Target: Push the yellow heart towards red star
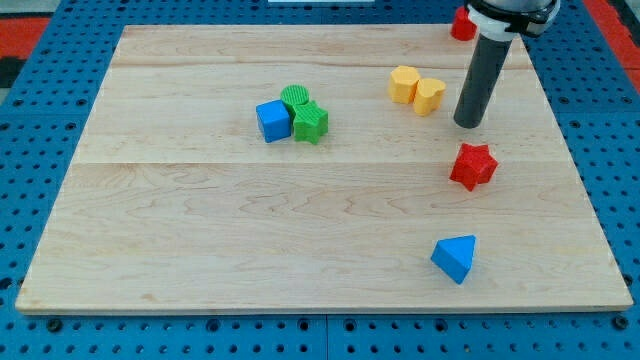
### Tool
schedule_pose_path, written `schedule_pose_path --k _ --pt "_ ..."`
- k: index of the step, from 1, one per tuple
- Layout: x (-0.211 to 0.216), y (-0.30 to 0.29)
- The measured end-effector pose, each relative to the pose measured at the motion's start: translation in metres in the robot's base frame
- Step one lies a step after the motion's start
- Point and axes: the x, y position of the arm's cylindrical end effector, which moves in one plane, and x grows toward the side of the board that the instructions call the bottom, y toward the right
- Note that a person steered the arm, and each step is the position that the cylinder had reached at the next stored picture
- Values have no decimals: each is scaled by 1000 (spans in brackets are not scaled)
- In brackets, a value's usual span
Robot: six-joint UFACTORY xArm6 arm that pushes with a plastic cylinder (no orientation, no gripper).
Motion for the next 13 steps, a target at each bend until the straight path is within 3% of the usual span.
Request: schedule_pose_path --k 3,5,9,11,13 --pt "-29 63" --pt "-31 62" --pt "-69 35" --pt "-107 -66" --pt "-61 -77"
